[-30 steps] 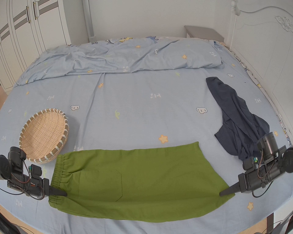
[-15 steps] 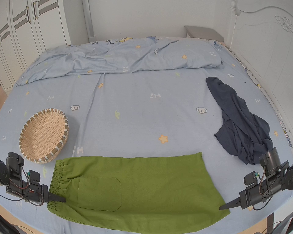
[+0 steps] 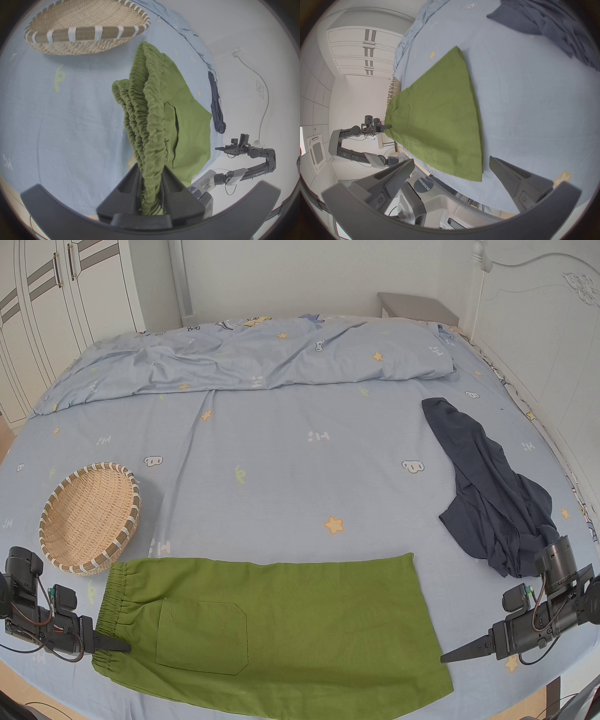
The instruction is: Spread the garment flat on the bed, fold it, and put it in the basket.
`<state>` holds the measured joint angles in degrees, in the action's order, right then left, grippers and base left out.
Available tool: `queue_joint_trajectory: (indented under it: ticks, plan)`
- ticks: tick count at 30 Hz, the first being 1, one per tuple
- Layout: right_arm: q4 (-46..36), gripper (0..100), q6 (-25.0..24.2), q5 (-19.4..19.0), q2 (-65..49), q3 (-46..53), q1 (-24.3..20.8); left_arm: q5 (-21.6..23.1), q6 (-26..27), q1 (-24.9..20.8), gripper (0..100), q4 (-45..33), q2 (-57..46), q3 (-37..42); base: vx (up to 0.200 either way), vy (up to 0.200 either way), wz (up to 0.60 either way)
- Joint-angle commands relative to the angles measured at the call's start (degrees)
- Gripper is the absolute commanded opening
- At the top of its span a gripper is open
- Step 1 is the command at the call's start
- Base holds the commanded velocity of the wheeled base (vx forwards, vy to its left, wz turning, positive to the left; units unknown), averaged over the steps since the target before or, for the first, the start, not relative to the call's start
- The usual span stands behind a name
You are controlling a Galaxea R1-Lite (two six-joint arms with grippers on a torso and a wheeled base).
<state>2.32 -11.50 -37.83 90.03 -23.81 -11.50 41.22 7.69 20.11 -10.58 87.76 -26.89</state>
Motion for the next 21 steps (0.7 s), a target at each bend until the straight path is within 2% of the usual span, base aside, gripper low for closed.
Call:
queue_joint_trajectory:
  ticks: [1, 3, 5, 9, 11, 12, 15, 21]
  plan:
    - [-0.56, 100, -1.6, 0.47, -7.85, -6.87, 2.09, -1.4, -0.31, -1.92, 0, -20.88, -15.16, -13.8, 0.0, 0.0, 0.0]
    - [-1.17, 100, -3.45, 0.65, -8.99, -10.82, 1.65, -2.37, -0.31, -2.71, 0, -28.44, -17.27, -20.22, 0.0, 0.0, 0.0]
    - [-2.67, 100, -4.94, 0.74, -9.52, -14.25, 1.3, -3.77, -0.31, -3.33, 0, -31.61, -17.62, -23.91, 0.0, 0.0, 0.0]
    - [-7.41, 100, -5.64, 0.83, -9.87, -21.54, 1.74, -9.14, -0.31, -5.96, 0, -32.05, -17.62, -27.34, 0.0, 0.0, 0.0]
    - [-8.12, 100, -5.64, 0.83, -9.87, -22.6, 1.92, -9.75, -0.31, -6.49, 0, -32.13, -17.62, -27.69, 0.0, 0.0, 0.0]
    - [-10.49, 100, -5.73, 0.83, -9.96, -25.59, 2.44, -11.51, -0.31, -7.9, 0, -32.75, -17.8, -28.48, 0.0, 0.0, 0.0]
    - [-11.37, 100, -5.56, 0.74, -10.13, -26.38, 4.38, -11.69, 0.13, -7.11, 0, -32.84, -18.5, -28.57, 0.0, 0.0, 0.0]
    - [-11.46, 100, -5.64, 0.74, -11.1, -25.59, 4.11, -12.04, 0.22, -8.16, 0, -32.84, -17.62, -30.24, 0.0, 0.0, 0.0]
